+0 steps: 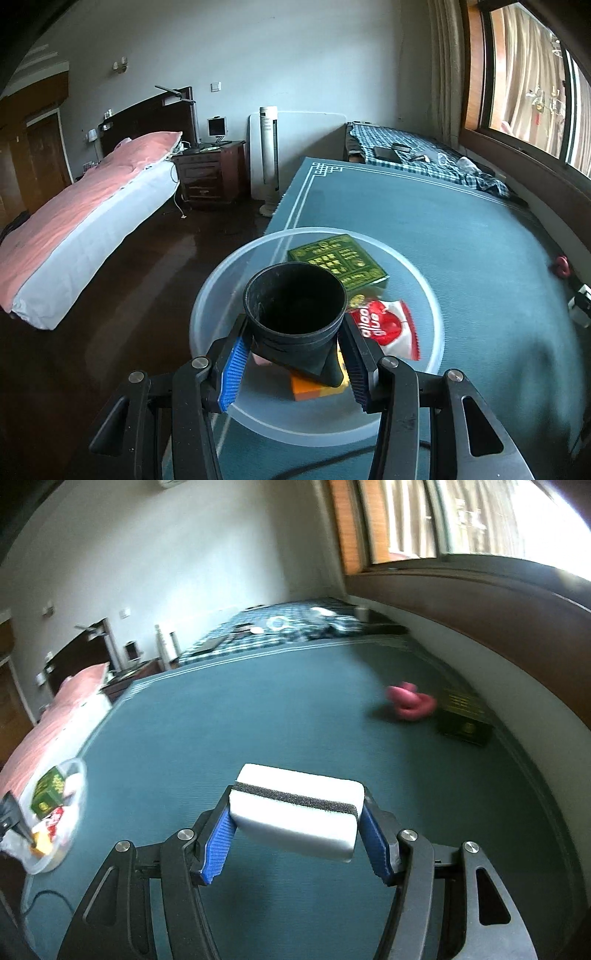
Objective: Organize objects
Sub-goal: 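Carry the black cup to the clear bowl with the left tool and lower it in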
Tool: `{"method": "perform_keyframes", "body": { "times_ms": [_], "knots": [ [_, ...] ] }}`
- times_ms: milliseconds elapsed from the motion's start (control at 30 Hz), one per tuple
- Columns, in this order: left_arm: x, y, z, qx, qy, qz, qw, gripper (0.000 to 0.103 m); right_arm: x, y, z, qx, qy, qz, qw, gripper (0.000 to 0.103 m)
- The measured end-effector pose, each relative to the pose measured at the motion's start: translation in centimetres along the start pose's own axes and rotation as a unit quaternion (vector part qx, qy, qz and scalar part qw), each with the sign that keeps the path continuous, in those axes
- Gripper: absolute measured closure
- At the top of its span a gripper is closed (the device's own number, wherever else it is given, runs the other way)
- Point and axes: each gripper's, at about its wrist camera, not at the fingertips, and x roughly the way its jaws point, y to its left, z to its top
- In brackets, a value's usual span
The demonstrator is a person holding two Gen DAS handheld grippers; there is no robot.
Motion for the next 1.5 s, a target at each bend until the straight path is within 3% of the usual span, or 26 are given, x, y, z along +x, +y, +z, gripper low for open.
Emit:
{"method": "perform_keyframes", "body": {
  "times_ms": [433,1167,1333,1500],
  "knots": [
    [2.6,2.2,1.2,-0.019,0.007,-0.001,0.9998,0.053,0.3,9.9,-1.0,-0.080,0.012,0.107,0.991,0.040],
    [5.6,3.7,1.6,-0.042,0.017,-0.007,0.9989,0.052,-0.1,20.8,-3.0,-0.178,0.025,0.237,0.955,0.040],
    [5.9,4.2,1.6,-0.051,0.018,-0.009,0.9985,0.035,0.3,21.9,-3.5,-0.188,0.032,0.247,0.950,0.040],
    [5.7,4.5,1.6,-0.054,0.013,-0.014,0.9983,0.033,0.7,22.8,-3.7,-0.192,0.042,0.255,0.947,0.040]
  ]
}}
